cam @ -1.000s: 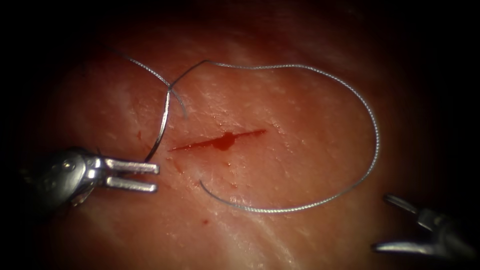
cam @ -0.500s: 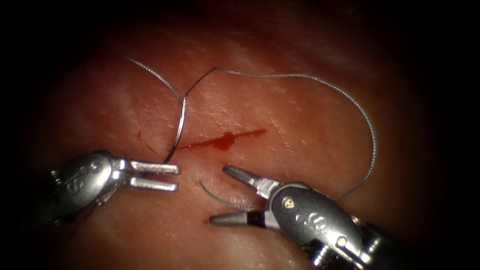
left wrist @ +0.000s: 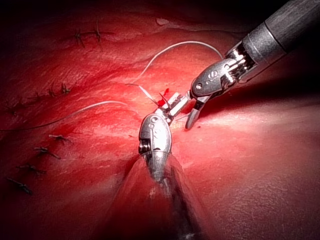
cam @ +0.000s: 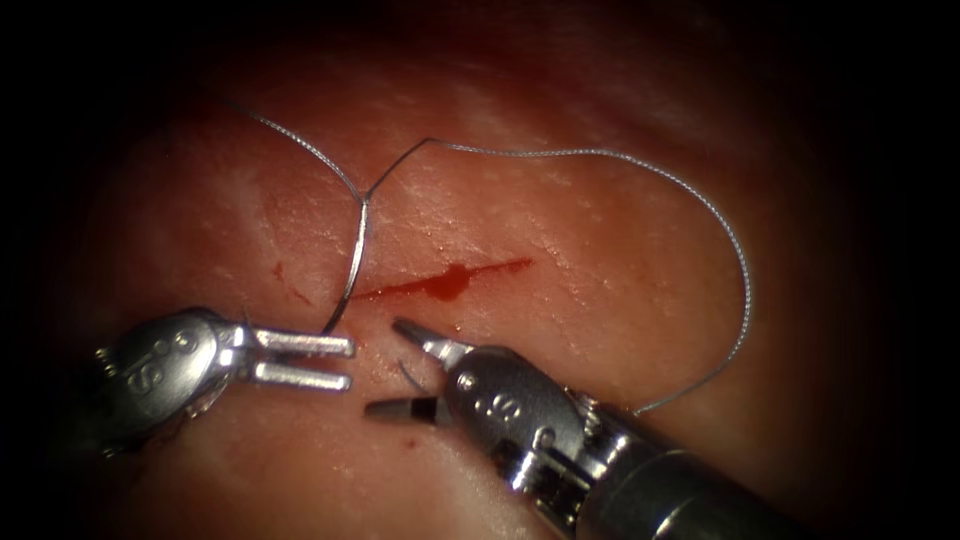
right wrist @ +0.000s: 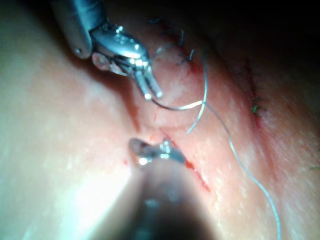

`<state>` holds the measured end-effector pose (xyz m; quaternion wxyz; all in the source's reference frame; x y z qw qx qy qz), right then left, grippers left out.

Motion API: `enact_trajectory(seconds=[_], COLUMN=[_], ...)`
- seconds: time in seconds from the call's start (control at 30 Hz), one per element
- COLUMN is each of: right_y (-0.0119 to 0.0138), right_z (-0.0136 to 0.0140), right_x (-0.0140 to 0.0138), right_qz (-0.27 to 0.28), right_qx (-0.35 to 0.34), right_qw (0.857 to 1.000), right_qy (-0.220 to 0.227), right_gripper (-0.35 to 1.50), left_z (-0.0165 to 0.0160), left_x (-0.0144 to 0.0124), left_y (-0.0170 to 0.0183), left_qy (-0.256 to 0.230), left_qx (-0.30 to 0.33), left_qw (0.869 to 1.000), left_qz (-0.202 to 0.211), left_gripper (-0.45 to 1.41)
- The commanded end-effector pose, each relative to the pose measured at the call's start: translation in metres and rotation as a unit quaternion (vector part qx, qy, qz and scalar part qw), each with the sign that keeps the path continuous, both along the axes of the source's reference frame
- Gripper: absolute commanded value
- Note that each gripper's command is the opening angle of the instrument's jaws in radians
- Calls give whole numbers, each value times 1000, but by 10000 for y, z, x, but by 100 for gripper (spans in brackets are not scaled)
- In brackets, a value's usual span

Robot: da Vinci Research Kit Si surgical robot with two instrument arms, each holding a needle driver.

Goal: Wound Closure

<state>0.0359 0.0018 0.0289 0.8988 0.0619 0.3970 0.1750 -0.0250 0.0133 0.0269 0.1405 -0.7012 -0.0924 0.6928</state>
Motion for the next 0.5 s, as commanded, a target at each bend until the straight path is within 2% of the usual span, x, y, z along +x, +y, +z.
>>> enact_trajectory(seconds=[0.03,0.17,0.3,0.43,0.5], right_y=[3,-1,-6,-6,-8], right_z=[1,5,16,18,13], right_x=[2,-2,-3,-10,-23], right_qz=[-1,-12,-47,-61,-68], right_qx=[1,9,9,3,5], right_qw=[1000,999,997,996,995], right_qy=[-7,-41,-67,-71,-68], right_gripper=[96,82,-35,-35,-35], left_z=[7,5,5,5,6], left_x=[-4,-3,-3,-2,-1], left_y=[2,2,1,2,3], left_qy=[-1,-1,-1,-1,-2], left_qx=[0,0,0,0,1], left_qw=[1000,1000,1000,1000,1000], left_qz=[0,0,0,1,1], left_gripper=[-45,-45,-45,-45,-45])
